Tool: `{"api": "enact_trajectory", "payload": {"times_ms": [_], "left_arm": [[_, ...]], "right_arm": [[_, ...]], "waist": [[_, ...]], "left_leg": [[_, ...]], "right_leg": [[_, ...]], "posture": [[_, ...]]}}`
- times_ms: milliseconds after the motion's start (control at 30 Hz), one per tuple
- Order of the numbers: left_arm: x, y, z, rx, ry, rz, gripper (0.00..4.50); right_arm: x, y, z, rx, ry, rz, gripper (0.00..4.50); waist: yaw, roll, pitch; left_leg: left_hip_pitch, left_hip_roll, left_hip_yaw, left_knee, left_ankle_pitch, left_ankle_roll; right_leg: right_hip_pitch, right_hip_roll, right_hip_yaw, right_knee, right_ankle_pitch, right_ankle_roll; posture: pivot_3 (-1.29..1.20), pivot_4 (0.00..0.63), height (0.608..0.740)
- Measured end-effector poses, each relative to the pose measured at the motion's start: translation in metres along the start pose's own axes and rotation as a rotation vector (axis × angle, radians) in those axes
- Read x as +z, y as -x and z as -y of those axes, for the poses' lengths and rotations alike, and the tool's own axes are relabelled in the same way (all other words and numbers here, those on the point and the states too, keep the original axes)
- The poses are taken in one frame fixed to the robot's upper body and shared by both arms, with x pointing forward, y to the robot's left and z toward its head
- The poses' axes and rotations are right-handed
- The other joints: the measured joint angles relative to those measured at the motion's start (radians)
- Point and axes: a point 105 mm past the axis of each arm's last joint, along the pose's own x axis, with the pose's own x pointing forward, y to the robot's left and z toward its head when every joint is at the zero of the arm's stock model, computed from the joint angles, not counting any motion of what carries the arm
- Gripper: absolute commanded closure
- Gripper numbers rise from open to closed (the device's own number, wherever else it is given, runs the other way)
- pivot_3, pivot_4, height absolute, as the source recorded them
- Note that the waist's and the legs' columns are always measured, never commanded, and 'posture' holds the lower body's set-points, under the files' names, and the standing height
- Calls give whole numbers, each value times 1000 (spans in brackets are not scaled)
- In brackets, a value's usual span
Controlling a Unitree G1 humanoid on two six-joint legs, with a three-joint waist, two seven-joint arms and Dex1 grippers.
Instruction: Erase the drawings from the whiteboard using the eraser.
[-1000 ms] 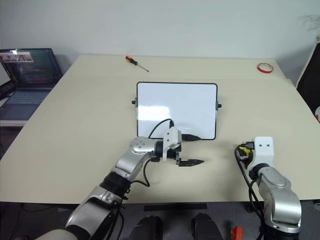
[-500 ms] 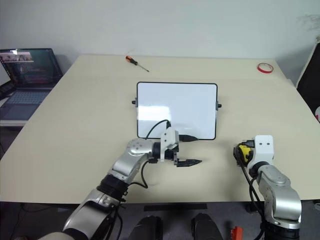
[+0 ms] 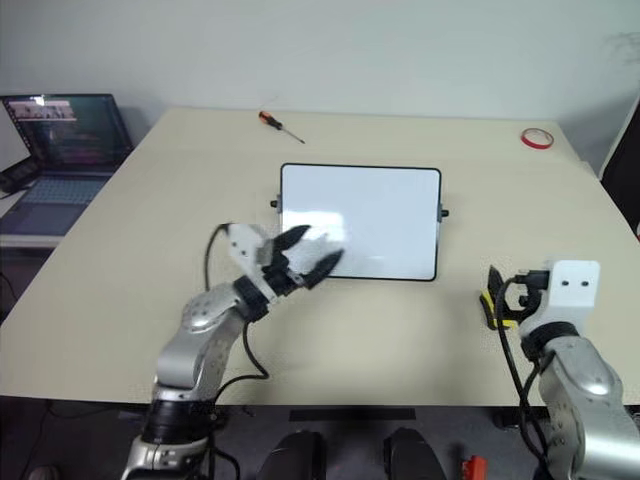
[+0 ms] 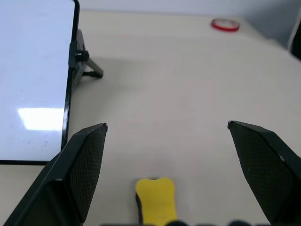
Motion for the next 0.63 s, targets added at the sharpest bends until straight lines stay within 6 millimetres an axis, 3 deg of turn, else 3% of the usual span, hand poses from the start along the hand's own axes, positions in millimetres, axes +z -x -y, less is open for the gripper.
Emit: {"api": "enact_trajectory", "payload": {"times_ms": [200, 267, 500, 633], "left_arm": [[-28, 50, -22, 309, -44, -86, 0], [-29, 61, -23, 363, -69, -90, 0], [-26, 91, -18, 465, -108, -98, 0], [-27, 91, -15, 467, -106, -102, 0]], "right_arm": [[-18, 29, 3, -3, 11, 71, 8], [-17, 35, 2, 8, 41, 103, 8], [-43, 53, -1, 6, 1, 62, 8], [-46, 50, -2, 13, -18, 68, 8]], "waist": [[-1, 0, 0], [-1, 0, 0], [0, 0, 0], [0, 0, 0]], "left_leg": [[1, 0, 0, 0, 0, 0], [1, 1, 1, 0, 0, 0], [2, 2, 1, -1, 0, -1], [2, 2, 1, 0, 0, -1]], "right_leg": [[0, -1, 1, 0, -1, 0], [1, -1, 1, 0, -1, 0], [1, -2, 1, 0, -3, -3], [1, -2, 1, 0, -3, -3]], "posture": [[0, 150, 740], [0, 150, 740], [0, 150, 740], [0, 150, 740]]}}
